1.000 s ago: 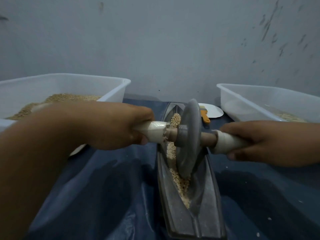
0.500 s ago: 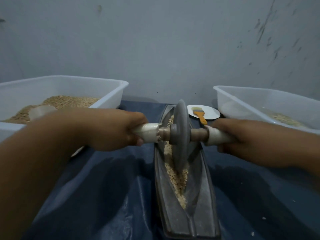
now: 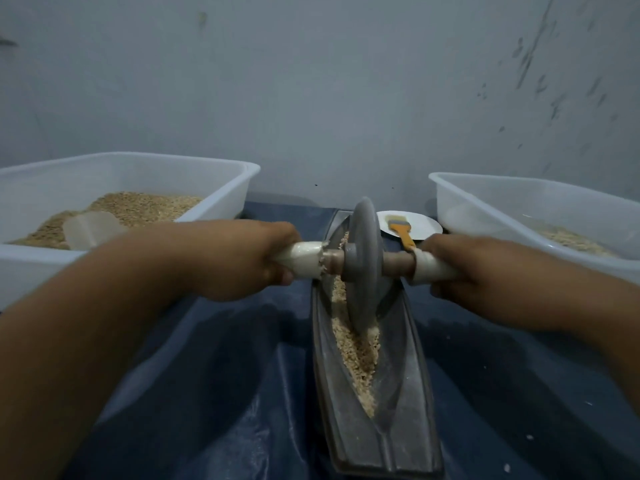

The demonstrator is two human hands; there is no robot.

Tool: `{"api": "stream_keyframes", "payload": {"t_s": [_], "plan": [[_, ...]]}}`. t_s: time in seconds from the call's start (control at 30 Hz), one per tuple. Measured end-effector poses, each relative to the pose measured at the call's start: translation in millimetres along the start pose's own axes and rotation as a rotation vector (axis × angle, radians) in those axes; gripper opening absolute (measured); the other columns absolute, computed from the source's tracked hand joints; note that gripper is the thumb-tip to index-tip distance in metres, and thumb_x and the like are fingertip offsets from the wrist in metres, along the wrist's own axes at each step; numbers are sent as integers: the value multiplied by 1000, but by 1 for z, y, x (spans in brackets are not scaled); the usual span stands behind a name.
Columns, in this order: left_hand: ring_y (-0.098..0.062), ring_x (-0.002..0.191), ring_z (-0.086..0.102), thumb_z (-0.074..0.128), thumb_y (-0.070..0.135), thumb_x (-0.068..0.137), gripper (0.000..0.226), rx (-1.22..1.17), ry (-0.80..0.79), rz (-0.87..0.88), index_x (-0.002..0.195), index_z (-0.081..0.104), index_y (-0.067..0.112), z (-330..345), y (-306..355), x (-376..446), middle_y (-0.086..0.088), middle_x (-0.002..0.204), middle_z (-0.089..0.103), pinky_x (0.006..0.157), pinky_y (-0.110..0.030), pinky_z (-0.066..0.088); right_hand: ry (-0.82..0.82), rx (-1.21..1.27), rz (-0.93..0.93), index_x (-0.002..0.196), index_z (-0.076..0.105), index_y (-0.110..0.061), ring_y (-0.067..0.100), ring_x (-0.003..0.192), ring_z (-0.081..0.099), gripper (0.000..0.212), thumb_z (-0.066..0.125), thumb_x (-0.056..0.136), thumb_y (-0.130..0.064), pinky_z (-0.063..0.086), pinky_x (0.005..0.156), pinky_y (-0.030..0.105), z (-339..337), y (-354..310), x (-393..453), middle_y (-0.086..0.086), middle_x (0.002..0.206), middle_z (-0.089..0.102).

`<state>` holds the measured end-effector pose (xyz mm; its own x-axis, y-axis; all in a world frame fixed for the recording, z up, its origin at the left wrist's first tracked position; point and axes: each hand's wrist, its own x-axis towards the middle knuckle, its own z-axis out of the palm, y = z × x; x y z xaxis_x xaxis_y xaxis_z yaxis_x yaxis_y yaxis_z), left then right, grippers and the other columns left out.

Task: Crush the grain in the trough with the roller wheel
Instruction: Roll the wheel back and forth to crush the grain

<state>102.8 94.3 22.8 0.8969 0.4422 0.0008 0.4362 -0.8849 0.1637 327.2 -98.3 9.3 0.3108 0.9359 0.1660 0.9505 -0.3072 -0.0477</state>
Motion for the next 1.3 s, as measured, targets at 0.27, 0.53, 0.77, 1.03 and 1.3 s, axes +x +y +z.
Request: {"api": "stream_keyframes", "payload": {"t_s": [0.27, 0.53, 0.77, 1.03, 1.3], "plan": [[-6, 86, 53, 58, 38, 91, 18, -15, 107, 40, 108, 52, 35, 0, 1, 3, 14, 93, 57, 76, -28, 43, -132, 125, 35, 100, 52, -44, 11, 84, 60, 17, 64, 89, -40, 49, 80, 38, -3, 4, -2, -10, 90, 62], [-14, 94, 54, 57, 38, 93, 19, 0, 78, -2, 110, 48, 35, 7, -2, 6, 9, 104, 57, 89, -38, 44, 66, -52, -5, 102, 48, -43, 18, 86, 58, 17, 60, 91, -37, 47, 79, 40, 4, -4, 3, -7, 96, 62], [11, 76, 51, 56, 45, 87, 13, 25, -23, 39, 97, 50, 40, -13, 4, -11, 21, 80, 56, 60, -11, 34, -303, 109, 14, 106, 51, -48, 8, 77, 60, 42, 55, 70, -68, 51, 76, 40, -19, 2, -14, -15, 84, 61], [-17, 98, 53, 53, 36, 95, 20, 70, 162, 7, 113, 46, 32, 9, 2, 7, 8, 107, 55, 88, -37, 43, 177, -81, -21, 106, 50, -37, 25, 94, 57, 19, 61, 91, -33, 46, 80, 41, 14, -4, 10, -3, 102, 60], [8, 76, 50, 55, 48, 85, 13, 40, -17, 45, 96, 49, 43, -18, 12, -21, 25, 83, 55, 60, -17, 33, -386, 113, -18, 112, 49, -51, 4, 78, 59, 60, 49, 58, -77, 51, 73, 32, -27, 1, -19, -18, 88, 62]]}}
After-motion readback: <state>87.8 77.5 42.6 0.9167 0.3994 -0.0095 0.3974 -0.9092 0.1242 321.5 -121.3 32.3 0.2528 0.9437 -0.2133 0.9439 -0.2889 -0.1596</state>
